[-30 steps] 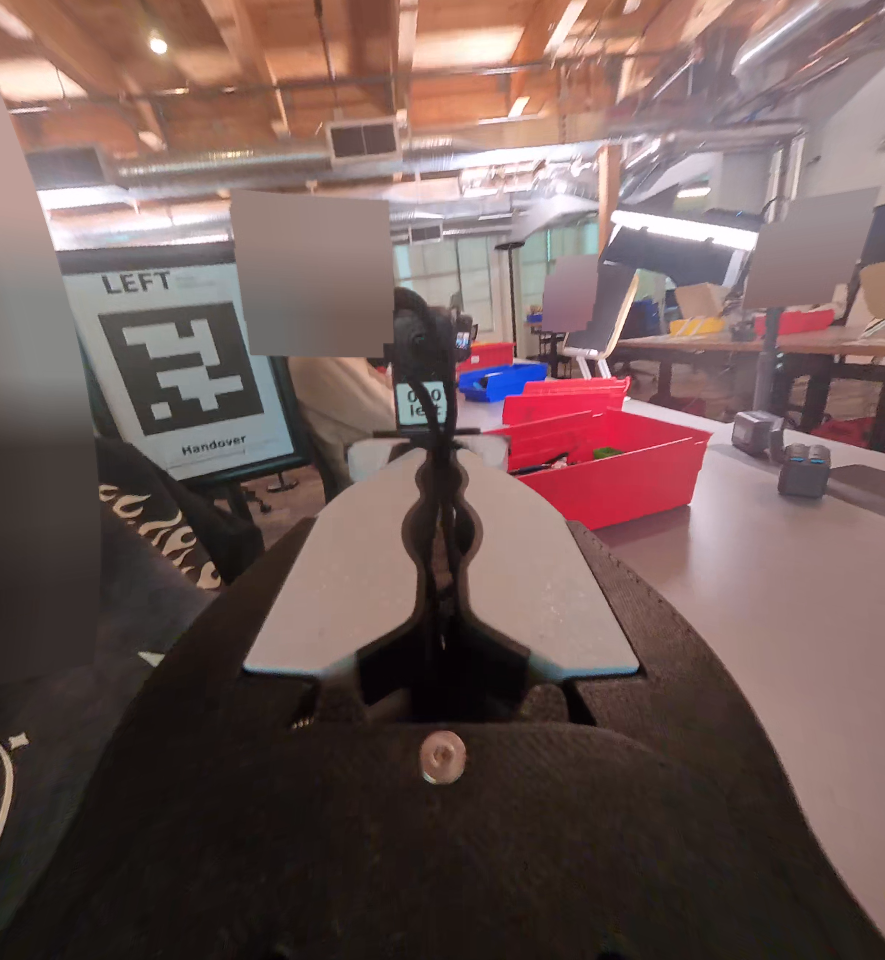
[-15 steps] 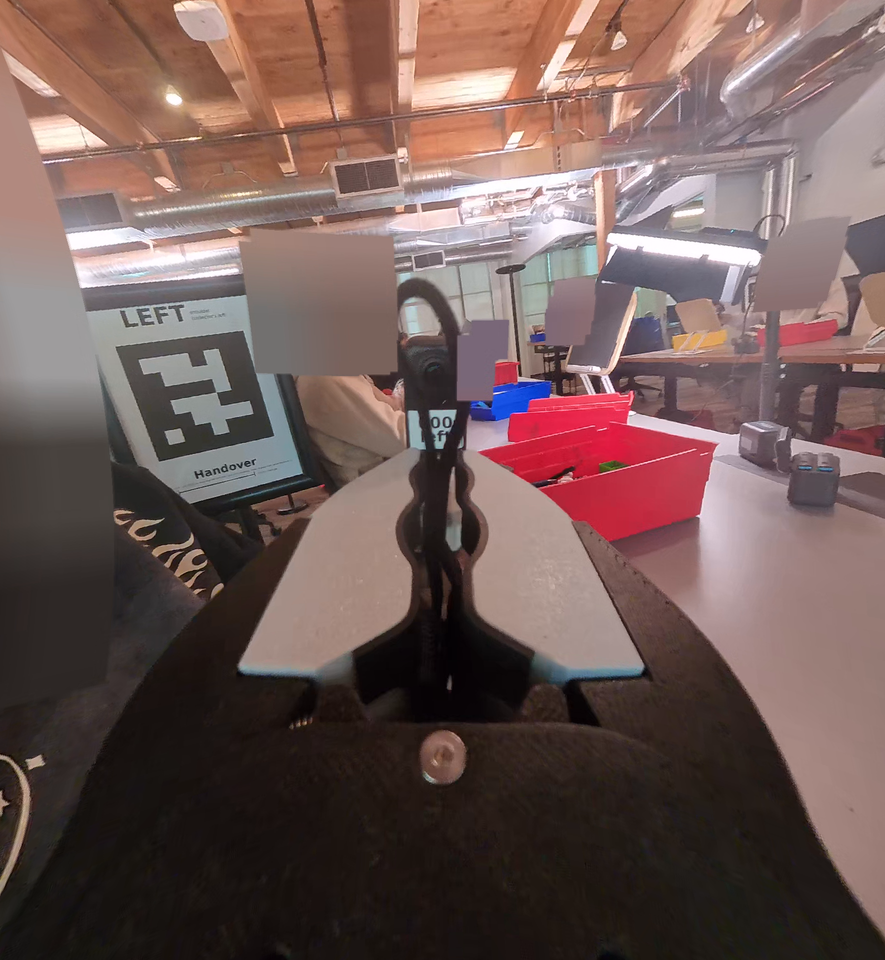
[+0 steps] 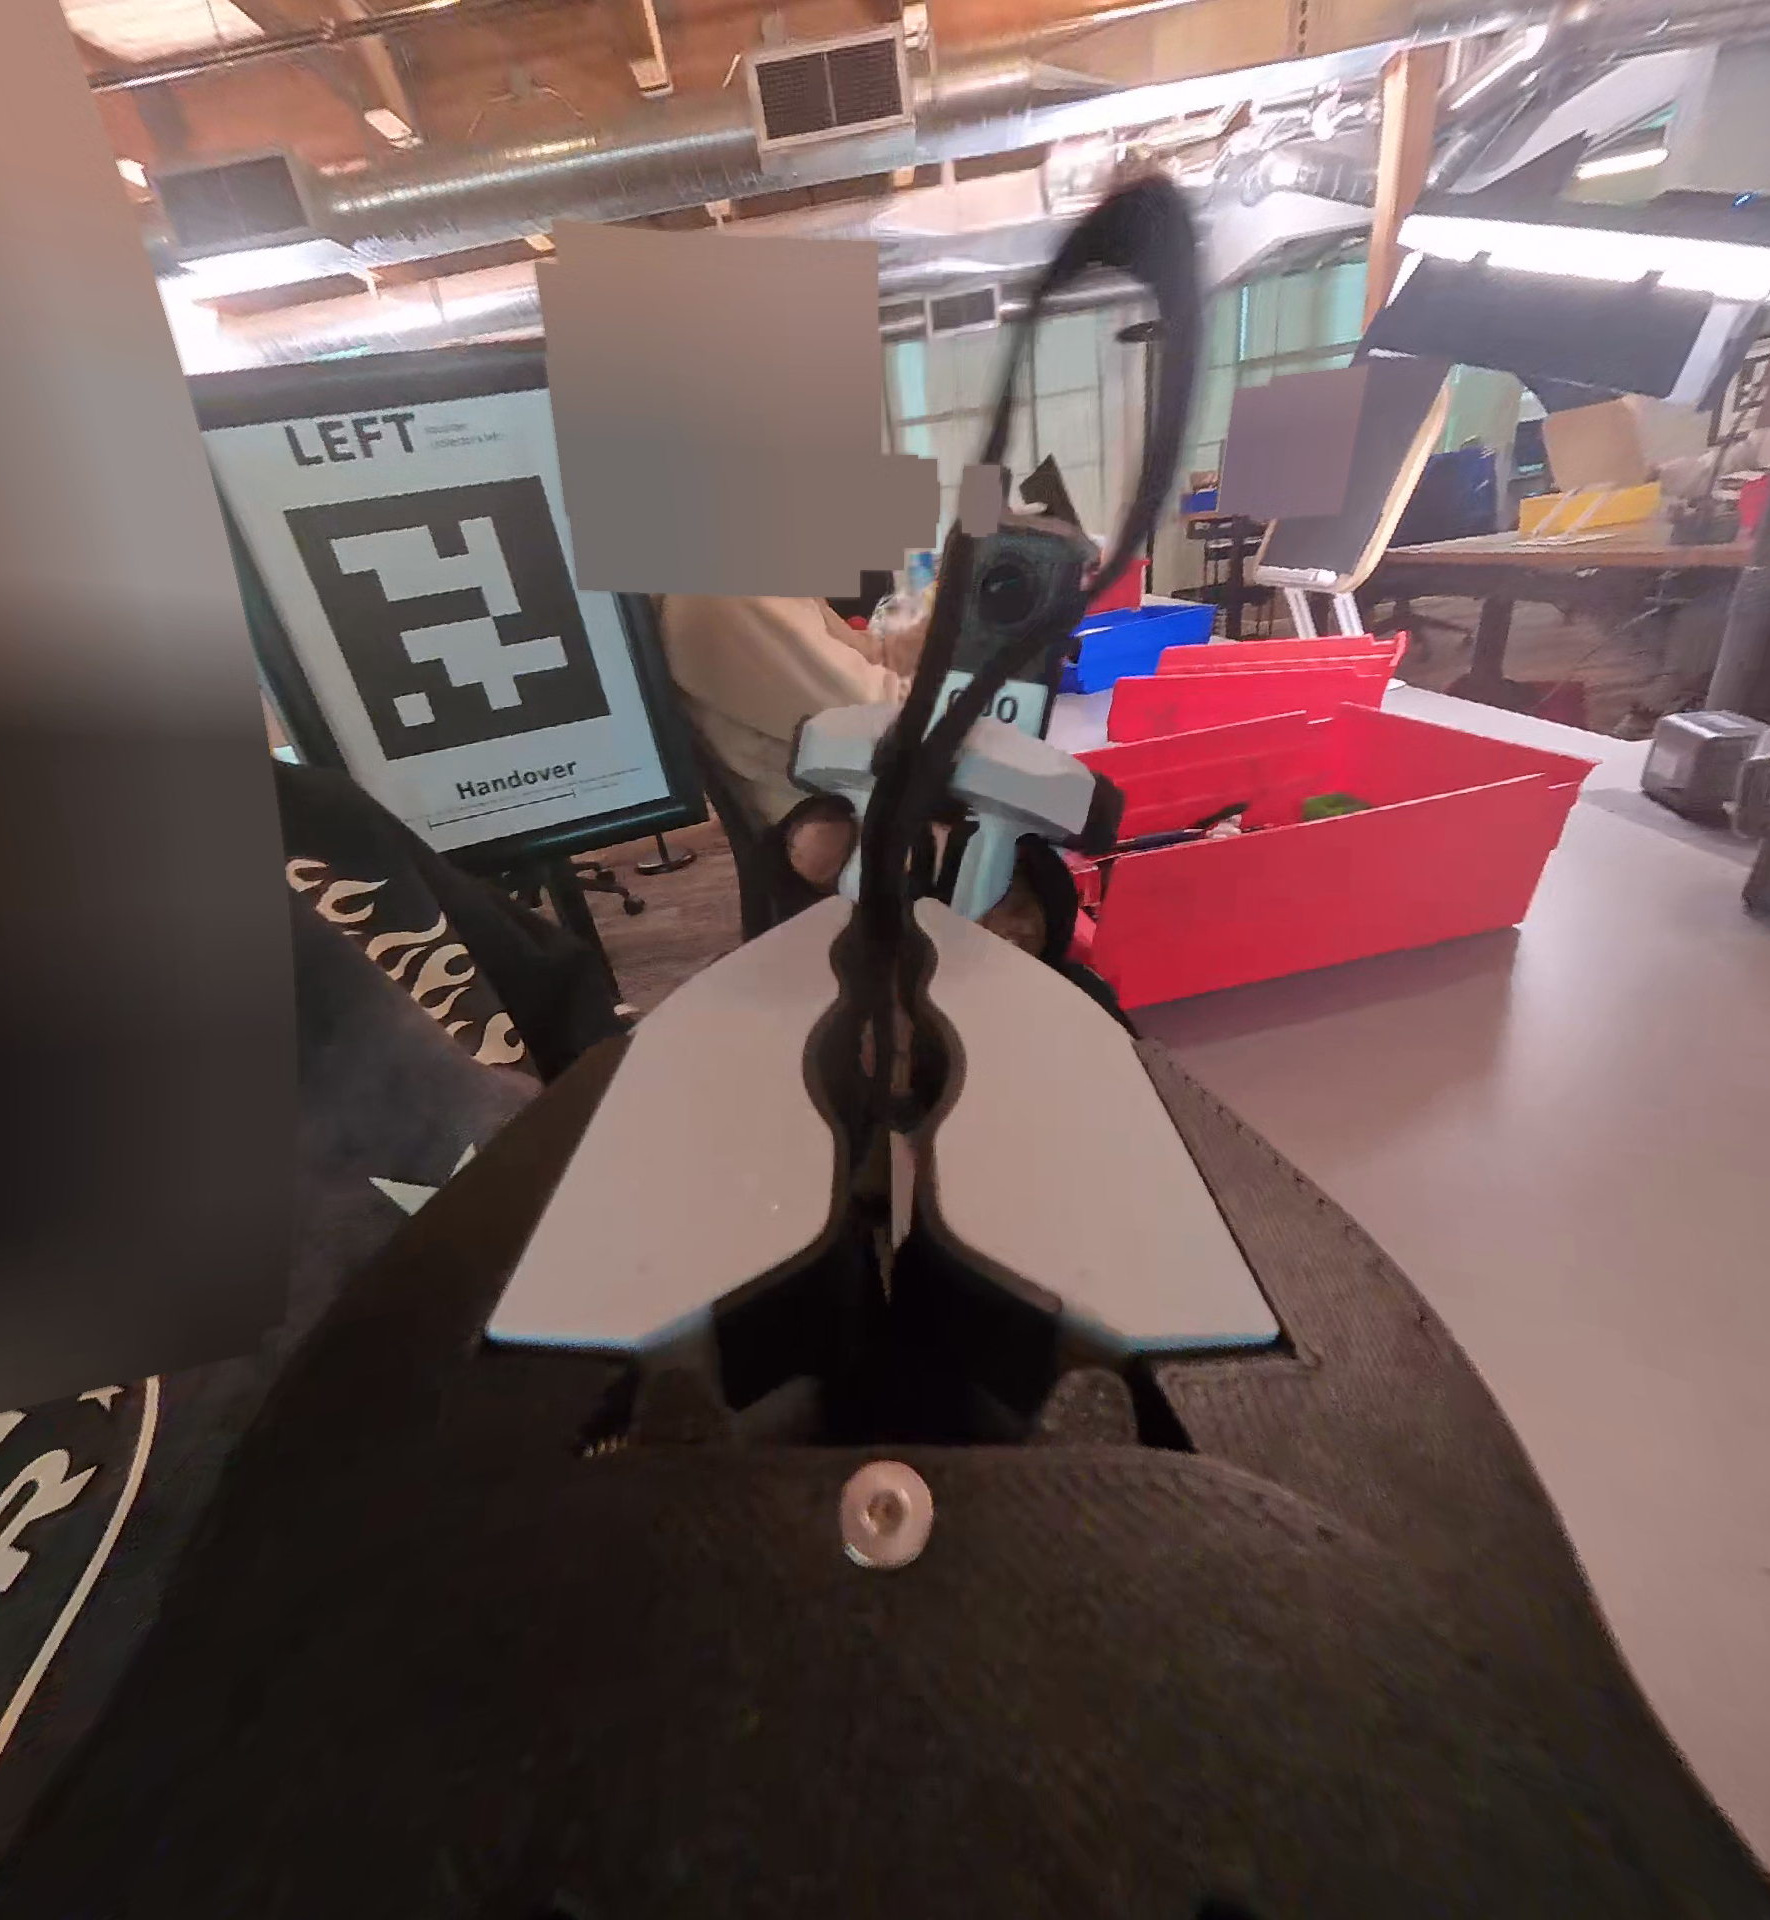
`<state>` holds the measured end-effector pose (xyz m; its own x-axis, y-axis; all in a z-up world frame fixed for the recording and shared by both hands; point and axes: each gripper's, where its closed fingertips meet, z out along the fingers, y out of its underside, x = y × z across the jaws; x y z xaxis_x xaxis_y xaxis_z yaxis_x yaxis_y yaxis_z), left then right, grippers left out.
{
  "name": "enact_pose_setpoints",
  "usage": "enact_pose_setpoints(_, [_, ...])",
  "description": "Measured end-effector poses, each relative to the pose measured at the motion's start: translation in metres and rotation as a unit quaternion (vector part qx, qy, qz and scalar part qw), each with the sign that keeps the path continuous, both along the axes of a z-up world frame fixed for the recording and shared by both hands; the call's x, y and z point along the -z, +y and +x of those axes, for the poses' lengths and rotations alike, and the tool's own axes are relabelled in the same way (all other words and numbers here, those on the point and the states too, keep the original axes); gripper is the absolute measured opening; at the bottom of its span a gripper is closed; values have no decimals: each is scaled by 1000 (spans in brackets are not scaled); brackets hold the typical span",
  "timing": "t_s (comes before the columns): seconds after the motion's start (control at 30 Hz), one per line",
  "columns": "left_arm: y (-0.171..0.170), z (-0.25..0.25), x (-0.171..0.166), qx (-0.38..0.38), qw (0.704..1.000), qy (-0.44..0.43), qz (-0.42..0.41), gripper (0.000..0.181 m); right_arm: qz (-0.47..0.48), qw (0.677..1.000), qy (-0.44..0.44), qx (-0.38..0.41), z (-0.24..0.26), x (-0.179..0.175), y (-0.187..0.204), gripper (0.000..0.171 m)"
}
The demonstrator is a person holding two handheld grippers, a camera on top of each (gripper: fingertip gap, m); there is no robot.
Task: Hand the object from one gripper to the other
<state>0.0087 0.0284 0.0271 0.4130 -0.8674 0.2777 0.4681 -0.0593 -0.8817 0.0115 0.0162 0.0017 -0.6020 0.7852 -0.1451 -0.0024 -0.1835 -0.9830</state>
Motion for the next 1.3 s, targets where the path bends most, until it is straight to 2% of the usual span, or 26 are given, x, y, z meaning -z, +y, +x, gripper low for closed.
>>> enact_pose_setpoints(0.03, [3, -3, 1, -16, 1000, 2, -1, 24, -6, 1000, 6, 7, 0, -3, 2, 6])
enact_pose_setpoints(0.07, [5, -5, 2, -27, 1000, 10, -2, 31, -15, 1000, 11, 15, 1, -6, 5, 6])
enact_pose_setpoints(0.23, [10, 6, 18, -50, 994, 95, -9, 29, -16, 998, 32, 60, 3, -16, 16, 6])
enact_pose_setpoints(0.33, [11, 15, 26, -59, 989, 134, -2, 19, -19, 997, 33, 71, 3, -18, 18, 6])
enact_pose_setpoints(0.4, [10, 19, 27, -59, 988, 145, 7, 7, -11, 996, 33, 83, 2, -17, 19, 6])
enact_pose_setpoints(0.53, [6, 19, 23, -38, 991, 125, 5, 5, -12, 996, 37, 82, 3, -19, 17, 7])
enact_pose_setpoints(0.63, [2, 13, 12, -15, 998, 68, 7, 5, -4, 997, 24, 74, 4, -16, 16, 26])
enact_pose_setpoints(0.73, [-1, 6, 6, -4, 999, 38, 9, 5, -5, 1000, -7, 24, 5, -6, 7, 31])
enact_pose_setpoints(0.8, [-2, 6, 5, -1, 999, 36, 11, 5, -12, 1000, -24, -11, 5, 0, -2, 30])
enact_pose_setpoints(0.83, [-3, 6, 4, 1, 999, 35, 12, 5, -10, 999, -33, -22, 4, 3, -5, 26])
enact_pose_setpoints(0.87, [-4, 7, 4, 4, 999, 33, 12, 5, -3, 999, -36, -28, 3, 6, -8, 15])
enact_pose_setpoints(0.93, [-5, 7, 3, 12, 1000, 25, 10, 6, 1, 999, -26, -24, 3, 5, -9, 9])
enact_pose_setpoints(1.07, [1, 3, 4, -13, 999, 32, 8, 15, -3, 1000, -16, 6, 1, 0, -1, 6])
enact_pose_setpoints(1.17, [7, 0, 10, -58, 995, 74, 10, 26, -17, 999, 1, 46, 1, -8, 11, 5])
enact_pose_setpoints(1.3, [13, 9, 23, -93, 985, 144, 13, 24, -14, 995, 20, 93, 2, -15, 24, 6])
